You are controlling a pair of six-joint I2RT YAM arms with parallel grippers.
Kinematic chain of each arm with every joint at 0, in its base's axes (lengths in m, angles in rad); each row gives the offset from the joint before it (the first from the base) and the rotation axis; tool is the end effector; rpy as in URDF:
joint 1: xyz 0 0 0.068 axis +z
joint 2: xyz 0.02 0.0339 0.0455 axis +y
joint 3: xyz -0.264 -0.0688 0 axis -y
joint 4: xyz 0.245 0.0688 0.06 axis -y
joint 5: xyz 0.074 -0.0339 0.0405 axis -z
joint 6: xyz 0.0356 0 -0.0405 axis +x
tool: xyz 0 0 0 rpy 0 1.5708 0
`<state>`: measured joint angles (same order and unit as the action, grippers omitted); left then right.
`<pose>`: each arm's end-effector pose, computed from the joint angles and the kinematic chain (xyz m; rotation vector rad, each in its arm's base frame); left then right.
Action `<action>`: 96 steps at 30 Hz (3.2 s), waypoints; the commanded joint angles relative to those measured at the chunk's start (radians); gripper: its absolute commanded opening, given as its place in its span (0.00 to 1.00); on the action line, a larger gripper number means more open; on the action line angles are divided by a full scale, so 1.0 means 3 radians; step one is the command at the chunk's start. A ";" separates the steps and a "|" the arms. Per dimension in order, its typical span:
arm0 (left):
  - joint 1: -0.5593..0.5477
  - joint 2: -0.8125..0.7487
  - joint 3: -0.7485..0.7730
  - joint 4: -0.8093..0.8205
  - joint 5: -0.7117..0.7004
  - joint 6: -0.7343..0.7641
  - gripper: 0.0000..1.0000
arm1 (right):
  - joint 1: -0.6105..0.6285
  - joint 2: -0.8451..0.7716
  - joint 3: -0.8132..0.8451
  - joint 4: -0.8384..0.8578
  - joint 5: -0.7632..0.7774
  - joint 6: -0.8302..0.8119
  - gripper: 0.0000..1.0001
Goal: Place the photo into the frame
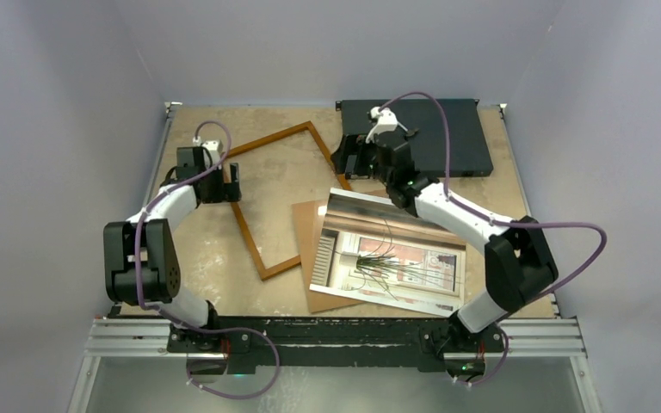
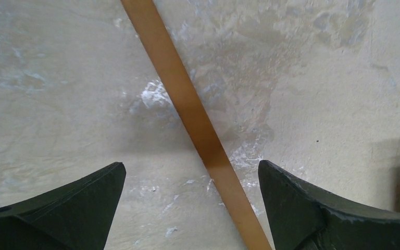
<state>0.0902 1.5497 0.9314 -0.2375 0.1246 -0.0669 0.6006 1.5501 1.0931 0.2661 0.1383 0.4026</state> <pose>0.3196 0.0245 0.2018 -0.1338 2.4189 -0.1405 0.3065 0.2040 0.3024 -0.0754 1.7981 0.6038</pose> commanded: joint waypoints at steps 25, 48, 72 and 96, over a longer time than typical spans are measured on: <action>-0.0155 0.0602 0.0138 0.0153 -0.0082 -0.0010 0.86 | 0.1343 0.1473 0.1781 -0.1895 0.1910 0.0162 0.90; -0.0153 0.0692 0.0076 0.0439 -0.0933 0.0334 0.60 | 0.1580 0.1638 0.1158 -0.1619 0.1952 0.0160 0.74; -0.0070 0.0714 0.0203 0.0802 -0.1440 0.0923 0.44 | 0.1308 0.1088 0.0877 -0.1249 0.1822 -0.0153 0.79; 0.0718 0.0171 0.1615 -0.1151 -0.0110 0.0676 0.69 | 0.2104 0.3042 0.3462 -0.1558 0.0793 -0.0531 0.80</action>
<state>0.2859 1.6276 1.4006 -0.4965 0.0700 0.1085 1.2358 2.4603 2.0533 -0.1596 0.3748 0.2554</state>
